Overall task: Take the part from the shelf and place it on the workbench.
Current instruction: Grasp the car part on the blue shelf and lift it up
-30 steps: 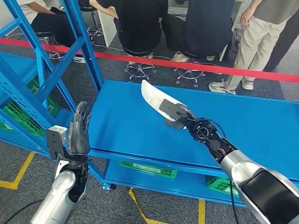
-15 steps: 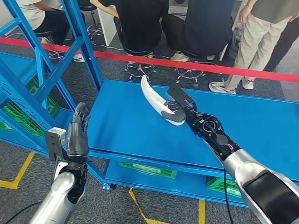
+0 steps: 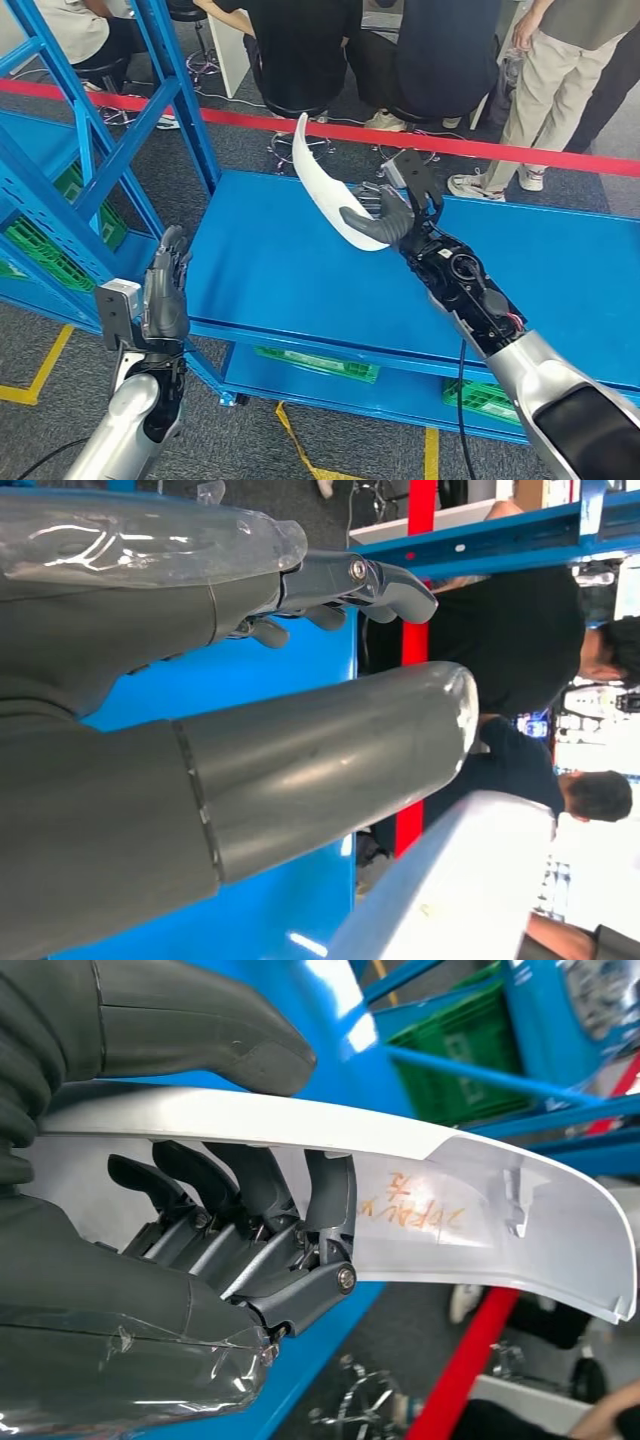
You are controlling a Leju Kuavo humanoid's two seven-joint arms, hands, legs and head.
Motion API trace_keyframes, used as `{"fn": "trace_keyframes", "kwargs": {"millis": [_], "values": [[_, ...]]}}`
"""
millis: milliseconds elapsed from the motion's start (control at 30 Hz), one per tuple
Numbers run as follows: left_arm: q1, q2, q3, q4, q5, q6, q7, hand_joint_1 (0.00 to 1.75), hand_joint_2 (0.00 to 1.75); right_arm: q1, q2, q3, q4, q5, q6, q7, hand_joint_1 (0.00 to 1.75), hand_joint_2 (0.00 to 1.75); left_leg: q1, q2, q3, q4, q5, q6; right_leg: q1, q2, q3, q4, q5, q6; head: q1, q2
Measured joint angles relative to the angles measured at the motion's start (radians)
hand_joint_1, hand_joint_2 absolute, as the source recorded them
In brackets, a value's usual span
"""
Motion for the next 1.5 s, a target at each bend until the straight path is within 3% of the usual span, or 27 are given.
{"fn": "trace_keyframes", "kwargs": {"millis": [367,500,867,1500], "values": [[0.002,0.000,0.000,0.000,0.008,-0.032,-0.011,0.00,0.00,0.083,-0.001,-0.015,-0.252,-0.112,0.001,0.017,1.75,1.75,0.000,0.000,0.000,0.000,-0.001,0.000,0.000,0.000,0.000,0.000,0.000,0.000,0.000,0.000],[0.009,0.000,0.000,0.000,0.001,-0.037,-0.008,0.00,1.75,0.101,-0.001,-0.031,-0.326,-0.145,-0.004,0.007,1.75,1.75,0.000,0.000,-0.001,0.000,-0.001,0.000,0.000,0.000,0.000,0.000,0.000,0.000,0.000,0.000],[0.012,-0.002,0.000,0.000,-0.081,-0.019,-0.046,0.00,1.75,0.124,-0.001,-0.046,-0.462,-0.173,0.047,-0.034,1.75,1.75,0.000,0.000,-0.001,0.000,-0.001,0.000,0.000,0.000,0.000,0.000,0.000,0.000,0.000,0.000],[0.034,-0.002,0.000,-0.023,-0.126,-0.017,-0.082,0.00,1.75,0.130,0.001,-0.044,-0.534,-0.168,0.096,-0.058,1.75,1.75,0.000,0.000,-0.001,0.000,-0.001,0.000,0.000,-0.001,0.000,0.000,0.000,0.000,0.000,0.000]]}}
